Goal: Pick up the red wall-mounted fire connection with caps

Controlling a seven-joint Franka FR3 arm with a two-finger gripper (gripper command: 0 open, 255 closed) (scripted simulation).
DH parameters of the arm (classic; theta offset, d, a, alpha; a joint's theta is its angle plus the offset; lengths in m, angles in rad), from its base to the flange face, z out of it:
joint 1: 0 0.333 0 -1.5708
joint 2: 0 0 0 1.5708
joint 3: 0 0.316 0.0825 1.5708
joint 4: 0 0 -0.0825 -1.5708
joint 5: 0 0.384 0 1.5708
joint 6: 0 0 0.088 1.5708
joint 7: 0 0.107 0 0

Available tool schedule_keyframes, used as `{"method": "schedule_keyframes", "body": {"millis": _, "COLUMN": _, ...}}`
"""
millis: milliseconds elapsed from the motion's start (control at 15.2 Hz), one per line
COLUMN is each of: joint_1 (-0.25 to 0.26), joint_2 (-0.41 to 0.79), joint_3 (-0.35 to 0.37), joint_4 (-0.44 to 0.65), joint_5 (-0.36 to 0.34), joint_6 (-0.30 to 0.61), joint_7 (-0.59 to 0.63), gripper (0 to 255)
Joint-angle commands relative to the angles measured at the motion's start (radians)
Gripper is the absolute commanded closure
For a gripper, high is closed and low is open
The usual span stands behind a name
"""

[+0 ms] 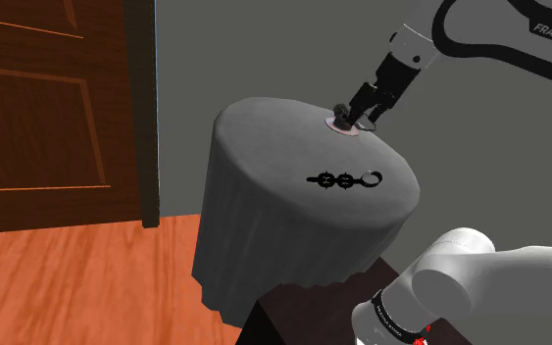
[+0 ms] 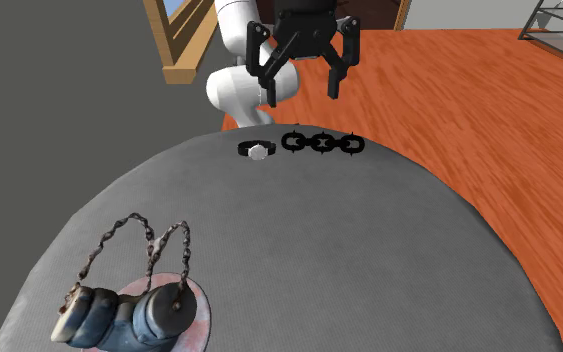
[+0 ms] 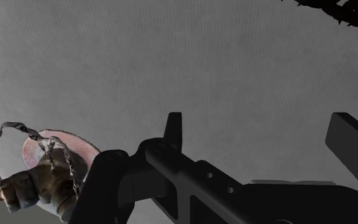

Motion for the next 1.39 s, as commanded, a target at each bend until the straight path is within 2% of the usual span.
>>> {"method": "schedule_keyframes", "body": {"millis": 0, "joint_1": 0.0, "joint_2": 0.0, "joint_3": 0.0, "joint_4": 0.0, "joint_5": 0.0, "joint_6": 0.0, "joint_7": 0.0, "gripper": 0}}
{"method": "schedule_keyframes", "body": {"millis": 660, "joint_1": -0.031, "joint_2": 0.256, "joint_3": -0.186, "joint_4": 0.134, "joint_5": -0.041, "joint_6": 0.132, "joint_7": -0.208, "gripper": 0}}
{"method": "schedule_keyframes", "body": {"millis": 1254, "joint_1": -0.043, "joint_2": 0.544, "joint_3": -0.336, "joint_4": 0.356, "joint_5": 0.024, "joint_6": 0.194, "joint_7": -0.407, "gripper": 0}}
{"method": "schedule_keyframes", "body": {"millis": 1320, "joint_1": -0.044, "joint_2": 0.543, "joint_3": -0.336, "joint_4": 0.341, "joint_5": 0.023, "joint_6": 0.207, "joint_7": -0.407, "gripper": 0}}
